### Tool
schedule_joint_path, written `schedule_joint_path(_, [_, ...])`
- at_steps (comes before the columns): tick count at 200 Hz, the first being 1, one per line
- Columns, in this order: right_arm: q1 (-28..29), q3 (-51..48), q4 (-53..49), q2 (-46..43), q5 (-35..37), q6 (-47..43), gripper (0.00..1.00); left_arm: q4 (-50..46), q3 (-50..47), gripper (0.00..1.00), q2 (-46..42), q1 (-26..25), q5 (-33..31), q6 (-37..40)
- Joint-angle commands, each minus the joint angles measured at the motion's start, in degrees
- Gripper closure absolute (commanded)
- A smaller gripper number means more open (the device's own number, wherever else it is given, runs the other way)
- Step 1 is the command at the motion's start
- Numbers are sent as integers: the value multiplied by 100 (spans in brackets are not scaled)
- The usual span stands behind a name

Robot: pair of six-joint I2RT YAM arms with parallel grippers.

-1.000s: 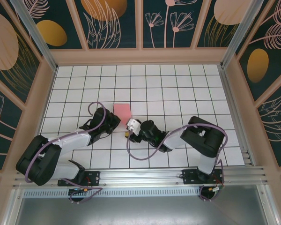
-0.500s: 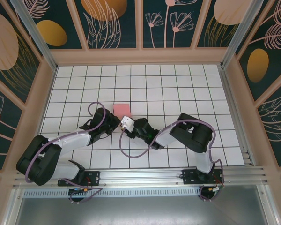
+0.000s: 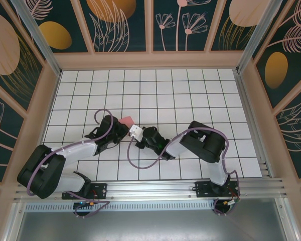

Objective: Fold a paper plane with a square sheet of paper (pick it up from the middle)
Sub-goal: Fold the wing for the fifth time at the center of the table.

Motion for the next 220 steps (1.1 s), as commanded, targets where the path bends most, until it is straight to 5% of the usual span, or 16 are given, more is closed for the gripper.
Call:
schedule_joint_path(1, [-20, -13, -49, -198, -442, 301, 93, -272, 180, 75, -199, -9, -166, 64])
schedule_joint_path(48, [-348, 11, -647, -527, -1361, 1354, 97, -724, 207, 43, -709, 234, -388, 369])
schedule_joint_path(87, [-584, 38, -926, -610, -1955, 2044, 99, -1048, 234, 29, -1034, 395, -558, 704])
schedule_joint_path(220, [-1288, 136, -1111, -341, -3256, 4219, 100, -370, -136, 19, -1117, 439, -100, 1439])
